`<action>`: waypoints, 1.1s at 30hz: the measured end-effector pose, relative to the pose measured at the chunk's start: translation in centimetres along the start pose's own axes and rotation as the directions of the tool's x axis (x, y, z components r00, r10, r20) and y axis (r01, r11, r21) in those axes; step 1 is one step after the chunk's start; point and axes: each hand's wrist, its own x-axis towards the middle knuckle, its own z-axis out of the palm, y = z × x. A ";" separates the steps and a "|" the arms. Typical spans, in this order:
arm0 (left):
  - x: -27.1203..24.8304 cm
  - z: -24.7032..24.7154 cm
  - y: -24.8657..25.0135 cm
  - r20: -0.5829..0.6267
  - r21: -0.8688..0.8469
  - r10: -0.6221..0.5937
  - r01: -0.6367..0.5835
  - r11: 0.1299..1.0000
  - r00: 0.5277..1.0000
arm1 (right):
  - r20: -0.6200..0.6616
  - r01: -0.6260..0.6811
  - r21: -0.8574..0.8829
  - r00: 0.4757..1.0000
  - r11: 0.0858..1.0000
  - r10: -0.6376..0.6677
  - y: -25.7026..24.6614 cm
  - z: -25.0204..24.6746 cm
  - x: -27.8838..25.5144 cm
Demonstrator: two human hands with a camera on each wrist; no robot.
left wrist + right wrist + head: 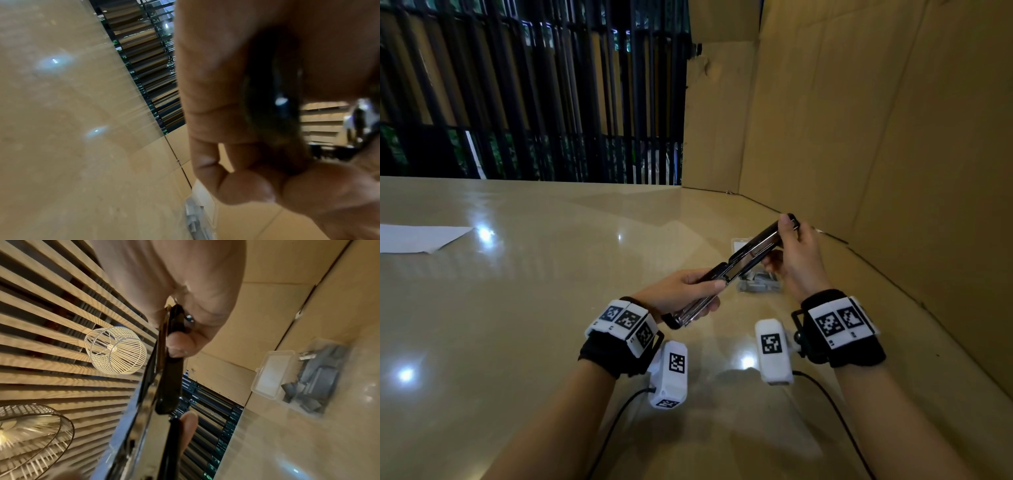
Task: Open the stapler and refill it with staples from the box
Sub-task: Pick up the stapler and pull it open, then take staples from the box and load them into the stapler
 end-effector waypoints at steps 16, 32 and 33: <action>0.3 2.4 1.6 -0.238 0.061 0.075 -0.063 0.996 0.968 | 0.223 0.019 -0.018 0.975 1.000 -0.014 0.0 2.2 -1.6; 1.4 0.2 0.5 -0.680 -0.366 0.014 -0.356 0.860 0.733 | 0.089 -0.106 -0.417 0.984 0.902 0.157 1.1 -3.6 2.2; 1.4 0.0 0.5 -0.692 -0.400 -0.007 -0.376 0.836 0.722 | 0.074 -0.121 -0.464 0.982 0.878 0.175 1.4 -3.7 2.6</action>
